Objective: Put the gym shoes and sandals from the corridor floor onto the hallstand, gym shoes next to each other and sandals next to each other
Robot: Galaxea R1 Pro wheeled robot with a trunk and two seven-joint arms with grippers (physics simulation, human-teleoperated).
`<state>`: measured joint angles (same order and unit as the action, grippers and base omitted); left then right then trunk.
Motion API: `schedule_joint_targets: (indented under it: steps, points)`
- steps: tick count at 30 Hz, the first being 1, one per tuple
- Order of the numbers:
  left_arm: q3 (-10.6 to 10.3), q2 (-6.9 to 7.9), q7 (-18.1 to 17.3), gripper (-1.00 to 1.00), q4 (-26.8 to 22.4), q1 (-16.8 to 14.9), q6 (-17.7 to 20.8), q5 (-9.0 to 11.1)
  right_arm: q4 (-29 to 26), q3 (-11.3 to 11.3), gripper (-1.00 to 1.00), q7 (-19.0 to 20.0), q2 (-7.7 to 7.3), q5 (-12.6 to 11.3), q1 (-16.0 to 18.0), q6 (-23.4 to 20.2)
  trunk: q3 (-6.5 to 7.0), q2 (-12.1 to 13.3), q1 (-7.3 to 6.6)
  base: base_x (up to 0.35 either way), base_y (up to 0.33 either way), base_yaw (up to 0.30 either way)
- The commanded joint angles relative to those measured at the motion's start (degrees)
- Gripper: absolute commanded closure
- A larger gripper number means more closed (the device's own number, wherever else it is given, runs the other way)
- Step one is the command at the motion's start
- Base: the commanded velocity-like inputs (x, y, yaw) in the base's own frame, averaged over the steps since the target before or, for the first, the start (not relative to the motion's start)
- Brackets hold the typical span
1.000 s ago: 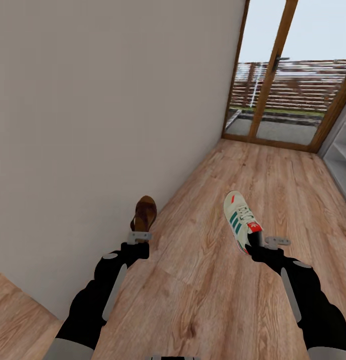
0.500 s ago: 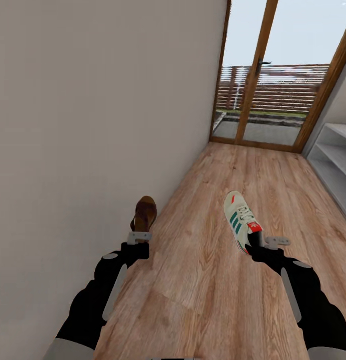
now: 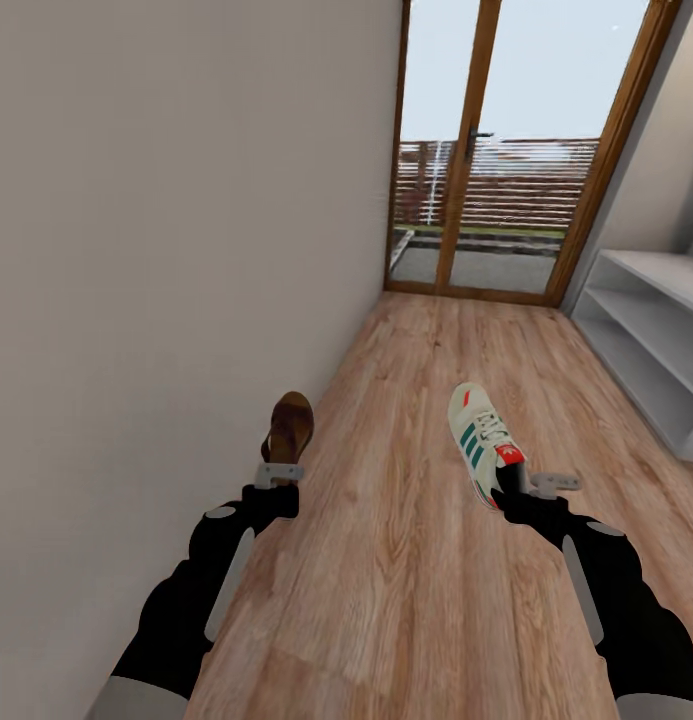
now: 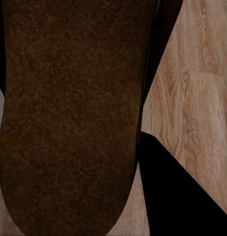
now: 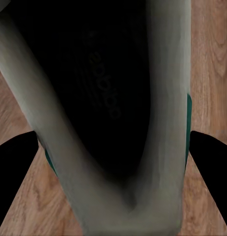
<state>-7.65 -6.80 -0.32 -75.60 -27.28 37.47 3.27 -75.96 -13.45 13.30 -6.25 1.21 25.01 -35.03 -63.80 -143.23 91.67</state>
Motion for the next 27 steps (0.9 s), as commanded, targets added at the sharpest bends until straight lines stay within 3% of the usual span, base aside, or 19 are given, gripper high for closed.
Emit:
schedule_joint_targets:
  steps: [1,10,27]
  points:
    - [0.0,-0.01,-0.1,1.00,-0.1,0.0,0.3,0.2,-0.1,-0.1,1.00,0.3,0.01,0.1,0.0,-0.3,0.02,0.0,0.02,0.345,0.000,-0.223]
    - [0.0,-0.03,-0.1,1.00,-0.1,0.0,0.3,0.2,-0.1,-0.1,1.00,0.3,0.01,0.1,0.0,-0.3,0.56,0.0,0.02,0.345,0.000,-0.203]
    - [0.0,-0.06,-0.2,1.00,0.0,0.0,0.3,0.2,-0.1,0.0,1.00,0.3,0.01,0.4,0.0,-0.3,0.76,0.0,0.02,0.346,0.000,-0.030]
